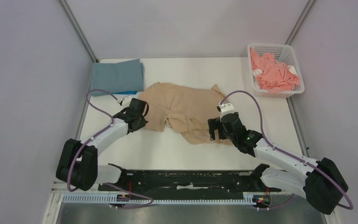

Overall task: Fold and stack the t-shirts
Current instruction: Flatten out the tshirt

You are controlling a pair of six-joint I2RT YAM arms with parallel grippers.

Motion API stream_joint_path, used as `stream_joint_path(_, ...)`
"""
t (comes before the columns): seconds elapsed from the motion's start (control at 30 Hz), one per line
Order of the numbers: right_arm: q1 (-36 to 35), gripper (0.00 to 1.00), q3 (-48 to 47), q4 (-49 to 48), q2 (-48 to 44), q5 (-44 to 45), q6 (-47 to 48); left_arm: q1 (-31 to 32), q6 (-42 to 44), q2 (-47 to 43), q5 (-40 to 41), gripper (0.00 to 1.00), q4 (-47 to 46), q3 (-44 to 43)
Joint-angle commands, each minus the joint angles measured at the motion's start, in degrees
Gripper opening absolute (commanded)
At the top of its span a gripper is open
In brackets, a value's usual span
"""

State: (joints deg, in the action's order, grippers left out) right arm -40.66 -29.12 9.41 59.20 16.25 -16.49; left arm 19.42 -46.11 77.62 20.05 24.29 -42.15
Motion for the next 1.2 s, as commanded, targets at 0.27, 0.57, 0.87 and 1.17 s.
stream_joint_path(0.27, 0.0, 0.97, 5.2, 5.2, -8.7, 0.9, -10.4, 4.8, -3.4, -17.9, 0.0, 0.02, -3.8, 8.2)
stream_joint_path(0.57, -7.3, 0.89, 5.6, 0.2, -3.0, 6.3, -18.2, 5.0, -0.9, -23.3, -3.0, 0.02, -8.2, 10.9)
stream_joint_path(0.87, -7.8, 0.36, 7.4, -2.4, 3.9, 18.5, -25.5, 5.1, -1.2, -29.0, -1.8, 0.02, -11.4, 14.2)
stream_joint_path(1.17, -7.8, 0.00, 2.2, -0.3, -5.9, 27.4, -16.9, 5.0, 1.6, -35.1, 1.5, 0.02, -13.7, 7.3)
